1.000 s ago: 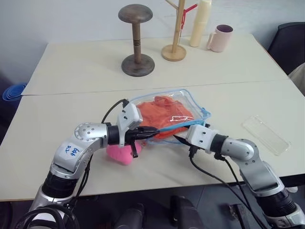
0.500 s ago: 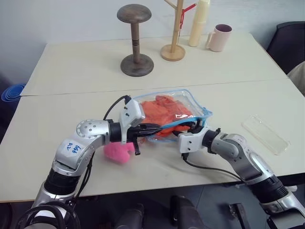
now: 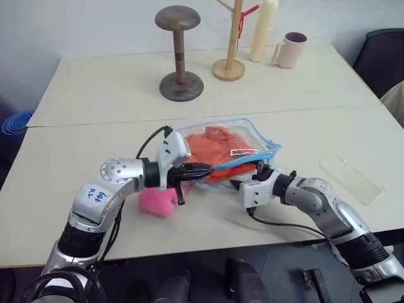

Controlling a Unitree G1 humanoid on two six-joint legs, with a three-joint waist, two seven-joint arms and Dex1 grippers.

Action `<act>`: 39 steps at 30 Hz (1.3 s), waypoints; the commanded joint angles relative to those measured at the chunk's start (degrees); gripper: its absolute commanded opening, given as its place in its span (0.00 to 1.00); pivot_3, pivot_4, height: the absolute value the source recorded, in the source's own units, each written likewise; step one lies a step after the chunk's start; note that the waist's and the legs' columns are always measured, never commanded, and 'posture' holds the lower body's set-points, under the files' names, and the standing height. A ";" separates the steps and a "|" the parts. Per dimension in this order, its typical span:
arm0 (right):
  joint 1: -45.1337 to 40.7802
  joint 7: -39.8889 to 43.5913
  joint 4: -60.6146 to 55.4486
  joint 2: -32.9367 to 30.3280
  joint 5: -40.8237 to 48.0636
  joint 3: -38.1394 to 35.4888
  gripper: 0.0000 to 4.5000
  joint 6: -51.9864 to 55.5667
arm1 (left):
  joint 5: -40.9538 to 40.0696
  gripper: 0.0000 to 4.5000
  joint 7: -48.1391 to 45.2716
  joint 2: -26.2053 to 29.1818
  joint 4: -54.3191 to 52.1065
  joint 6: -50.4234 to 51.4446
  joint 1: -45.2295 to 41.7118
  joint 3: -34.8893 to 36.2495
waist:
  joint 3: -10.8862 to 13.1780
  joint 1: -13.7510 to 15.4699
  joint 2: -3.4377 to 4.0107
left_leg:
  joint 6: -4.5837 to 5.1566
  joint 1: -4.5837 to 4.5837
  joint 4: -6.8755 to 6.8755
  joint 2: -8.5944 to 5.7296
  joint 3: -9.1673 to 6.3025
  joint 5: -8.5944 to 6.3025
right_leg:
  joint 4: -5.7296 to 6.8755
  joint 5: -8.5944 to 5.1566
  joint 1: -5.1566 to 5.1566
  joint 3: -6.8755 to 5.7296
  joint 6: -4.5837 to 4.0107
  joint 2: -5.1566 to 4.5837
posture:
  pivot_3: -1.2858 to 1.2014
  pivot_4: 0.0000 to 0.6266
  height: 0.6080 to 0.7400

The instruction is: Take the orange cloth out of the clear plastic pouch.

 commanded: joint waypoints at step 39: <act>2.66 1.57 -6.49 -12.52 1.71 -1.92 0.00 -15.77 | 8.90 0.00 7.88 -2.68 7.35 -4.15 -2.77 -4.82 | -0.08 0.26 -0.10 | -0.02 0.17 -0.06 -0.01 0.09 0.01 | 0.01 0.00 0.11 0.08 -0.01 0.02 | 0.52 0.24 1.00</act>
